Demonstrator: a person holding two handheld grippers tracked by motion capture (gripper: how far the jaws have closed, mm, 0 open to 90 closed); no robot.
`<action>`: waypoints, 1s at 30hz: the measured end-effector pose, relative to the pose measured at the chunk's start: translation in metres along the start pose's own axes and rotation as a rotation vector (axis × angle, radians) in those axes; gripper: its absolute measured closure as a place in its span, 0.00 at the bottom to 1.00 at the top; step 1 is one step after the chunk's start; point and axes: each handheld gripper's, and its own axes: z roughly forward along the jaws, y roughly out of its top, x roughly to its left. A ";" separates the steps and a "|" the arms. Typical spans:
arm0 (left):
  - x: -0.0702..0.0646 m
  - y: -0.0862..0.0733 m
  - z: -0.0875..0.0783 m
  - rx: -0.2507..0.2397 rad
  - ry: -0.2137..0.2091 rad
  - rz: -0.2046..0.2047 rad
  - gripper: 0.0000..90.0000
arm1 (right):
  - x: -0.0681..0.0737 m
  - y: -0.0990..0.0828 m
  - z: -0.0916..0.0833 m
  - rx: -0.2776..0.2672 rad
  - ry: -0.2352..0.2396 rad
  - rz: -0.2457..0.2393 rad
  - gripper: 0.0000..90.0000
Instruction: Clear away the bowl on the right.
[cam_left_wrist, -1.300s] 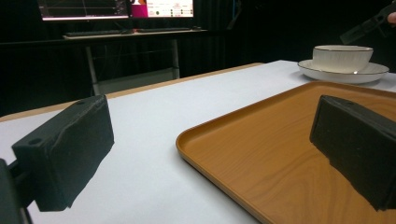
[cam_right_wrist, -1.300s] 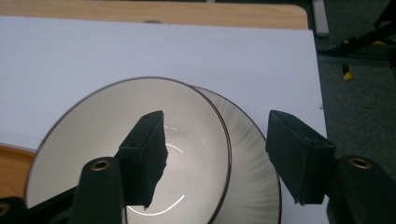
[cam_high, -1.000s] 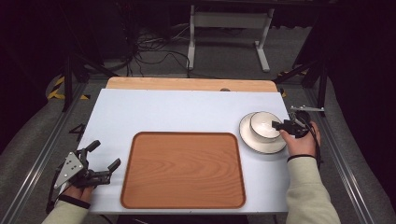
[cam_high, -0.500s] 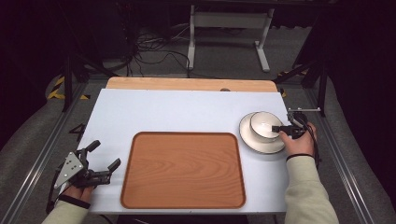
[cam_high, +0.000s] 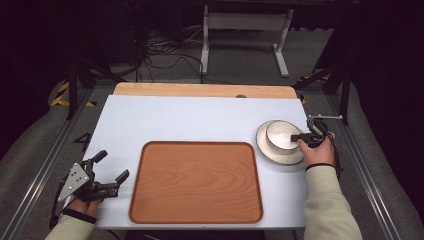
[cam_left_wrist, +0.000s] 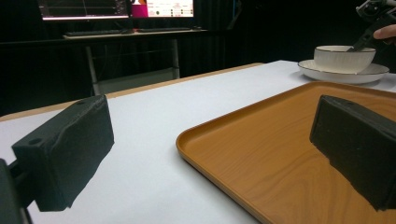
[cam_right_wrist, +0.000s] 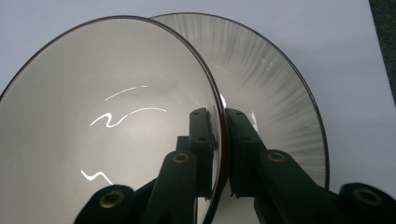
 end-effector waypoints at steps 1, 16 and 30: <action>0.000 0.000 0.000 0.000 0.000 0.000 0.00 | 0.000 0.000 0.000 -0.001 -0.001 0.001 0.91; 0.000 0.000 0.000 0.000 0.000 0.001 0.00 | 0.008 -0.002 -0.011 -0.035 -0.017 0.025 0.92; 0.000 0.000 0.000 0.001 0.001 0.000 0.00 | 0.019 0.004 -0.038 -0.036 0.027 0.036 0.90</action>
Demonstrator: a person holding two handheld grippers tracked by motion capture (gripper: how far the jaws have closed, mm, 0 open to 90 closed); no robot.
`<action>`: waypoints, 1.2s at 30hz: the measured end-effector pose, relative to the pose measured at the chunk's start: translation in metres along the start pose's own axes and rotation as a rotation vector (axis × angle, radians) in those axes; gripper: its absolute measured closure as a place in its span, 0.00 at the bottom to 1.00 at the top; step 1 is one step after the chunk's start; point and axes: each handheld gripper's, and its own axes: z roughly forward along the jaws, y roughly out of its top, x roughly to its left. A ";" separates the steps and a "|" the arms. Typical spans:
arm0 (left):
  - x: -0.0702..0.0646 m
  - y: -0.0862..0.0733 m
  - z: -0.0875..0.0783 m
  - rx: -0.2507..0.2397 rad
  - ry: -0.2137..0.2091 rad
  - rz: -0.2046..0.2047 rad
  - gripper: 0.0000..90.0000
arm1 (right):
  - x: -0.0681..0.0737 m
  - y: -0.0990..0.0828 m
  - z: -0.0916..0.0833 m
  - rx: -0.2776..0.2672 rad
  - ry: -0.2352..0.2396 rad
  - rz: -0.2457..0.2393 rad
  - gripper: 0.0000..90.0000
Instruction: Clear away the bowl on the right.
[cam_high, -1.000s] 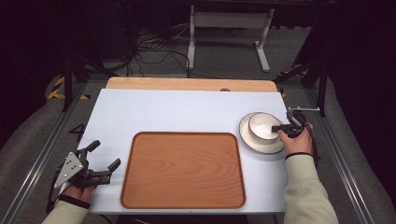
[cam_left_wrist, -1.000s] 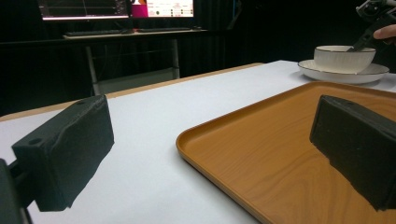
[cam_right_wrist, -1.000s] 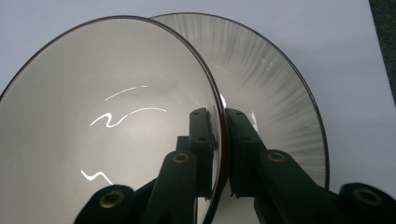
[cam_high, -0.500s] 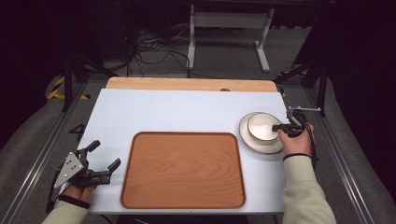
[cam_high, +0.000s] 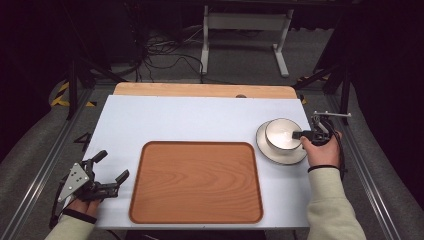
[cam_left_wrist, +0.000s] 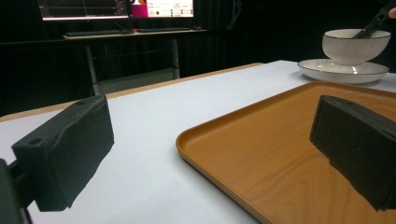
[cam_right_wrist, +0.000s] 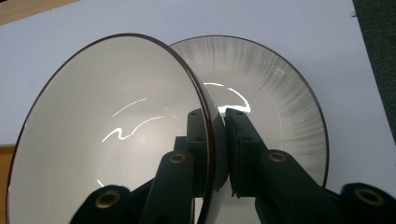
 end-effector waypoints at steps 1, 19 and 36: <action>0.000 0.000 0.000 0.000 0.000 0.001 0.00 | 0.002 0.001 -0.002 0.000 -0.006 -0.006 0.90; 0.000 0.000 0.000 0.000 0.000 0.001 0.00 | 0.033 0.008 -0.039 -0.004 0.069 -0.040 0.91; 0.000 0.000 0.000 -0.002 0.000 0.001 0.00 | 0.067 0.003 -0.057 0.002 0.087 -0.129 0.91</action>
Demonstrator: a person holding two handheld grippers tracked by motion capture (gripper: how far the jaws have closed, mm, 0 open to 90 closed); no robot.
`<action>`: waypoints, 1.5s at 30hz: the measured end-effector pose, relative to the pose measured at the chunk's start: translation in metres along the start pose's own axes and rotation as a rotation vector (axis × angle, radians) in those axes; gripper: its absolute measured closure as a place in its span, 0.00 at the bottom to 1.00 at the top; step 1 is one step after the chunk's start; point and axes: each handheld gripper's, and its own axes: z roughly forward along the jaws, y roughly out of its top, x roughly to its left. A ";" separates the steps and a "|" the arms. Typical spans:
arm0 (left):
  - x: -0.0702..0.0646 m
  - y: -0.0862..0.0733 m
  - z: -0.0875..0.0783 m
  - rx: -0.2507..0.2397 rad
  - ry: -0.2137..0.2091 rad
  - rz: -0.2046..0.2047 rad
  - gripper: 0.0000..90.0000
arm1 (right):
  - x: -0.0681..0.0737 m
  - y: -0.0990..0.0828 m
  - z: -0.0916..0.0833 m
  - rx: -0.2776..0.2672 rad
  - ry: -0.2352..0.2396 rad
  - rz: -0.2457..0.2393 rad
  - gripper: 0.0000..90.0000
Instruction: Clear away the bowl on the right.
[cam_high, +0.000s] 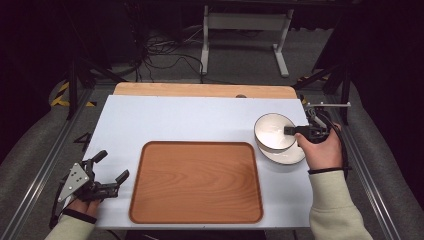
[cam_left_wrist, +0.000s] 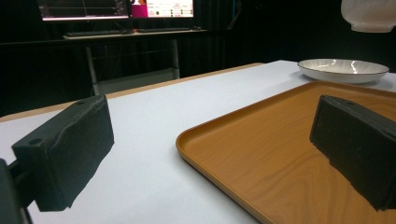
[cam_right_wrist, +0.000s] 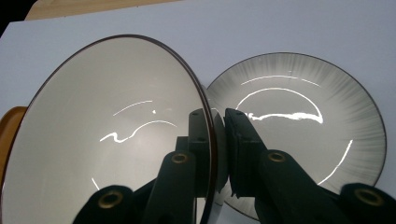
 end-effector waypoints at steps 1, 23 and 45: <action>0.000 0.000 0.000 0.000 0.000 0.000 0.00 | 0.002 0.000 0.000 0.002 0.004 -0.004 0.91; 0.000 0.000 0.000 0.000 0.000 0.001 0.00 | 0.071 -0.004 0.005 0.068 0.076 -0.107 0.91; 0.000 0.000 0.000 0.002 -0.002 0.003 0.00 | 0.127 -0.012 0.018 0.118 0.190 -0.193 0.90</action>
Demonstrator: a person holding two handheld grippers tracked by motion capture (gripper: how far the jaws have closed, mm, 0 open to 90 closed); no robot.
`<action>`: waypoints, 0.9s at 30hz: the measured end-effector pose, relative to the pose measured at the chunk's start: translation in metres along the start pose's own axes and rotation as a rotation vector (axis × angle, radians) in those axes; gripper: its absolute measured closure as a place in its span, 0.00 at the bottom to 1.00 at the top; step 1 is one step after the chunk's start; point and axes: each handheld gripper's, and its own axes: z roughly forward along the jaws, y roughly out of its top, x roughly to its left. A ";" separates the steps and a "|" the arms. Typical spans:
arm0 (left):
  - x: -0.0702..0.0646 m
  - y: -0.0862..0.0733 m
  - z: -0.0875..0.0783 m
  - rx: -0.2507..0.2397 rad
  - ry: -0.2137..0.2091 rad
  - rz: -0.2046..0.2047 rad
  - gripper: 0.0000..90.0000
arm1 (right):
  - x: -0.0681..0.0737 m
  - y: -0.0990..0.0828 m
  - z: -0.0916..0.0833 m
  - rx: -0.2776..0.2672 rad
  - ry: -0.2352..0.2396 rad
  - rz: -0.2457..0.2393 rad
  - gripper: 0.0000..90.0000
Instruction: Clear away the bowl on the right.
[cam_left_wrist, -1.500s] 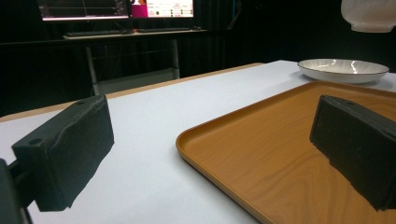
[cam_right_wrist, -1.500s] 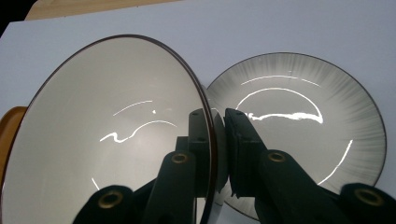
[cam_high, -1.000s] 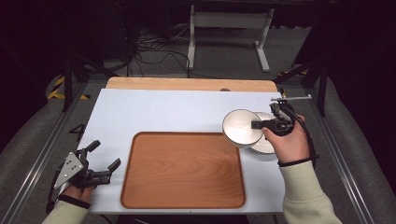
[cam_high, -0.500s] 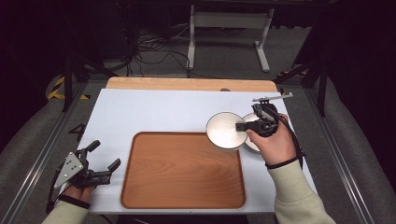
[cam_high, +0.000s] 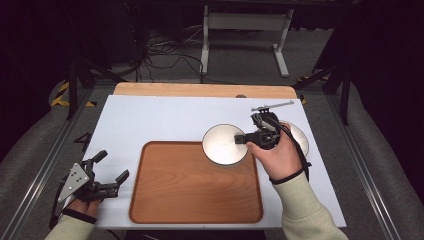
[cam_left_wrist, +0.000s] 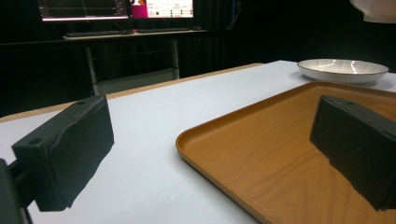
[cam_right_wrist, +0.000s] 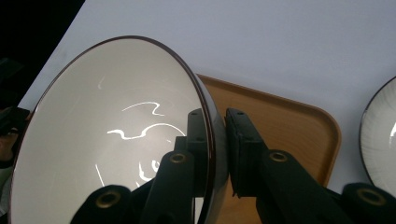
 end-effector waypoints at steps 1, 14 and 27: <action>0.000 0.000 0.000 0.000 0.000 0.000 0.00 | 0.002 0.000 0.000 0.003 0.002 -0.003 0.90; 0.000 0.000 0.000 -0.001 0.000 0.001 0.00 | 0.021 -0.001 0.014 0.006 0.082 -0.034 0.90; 0.000 0.000 0.000 -0.001 -0.001 0.002 0.00 | 0.028 -0.009 0.033 0.014 0.086 -0.076 0.89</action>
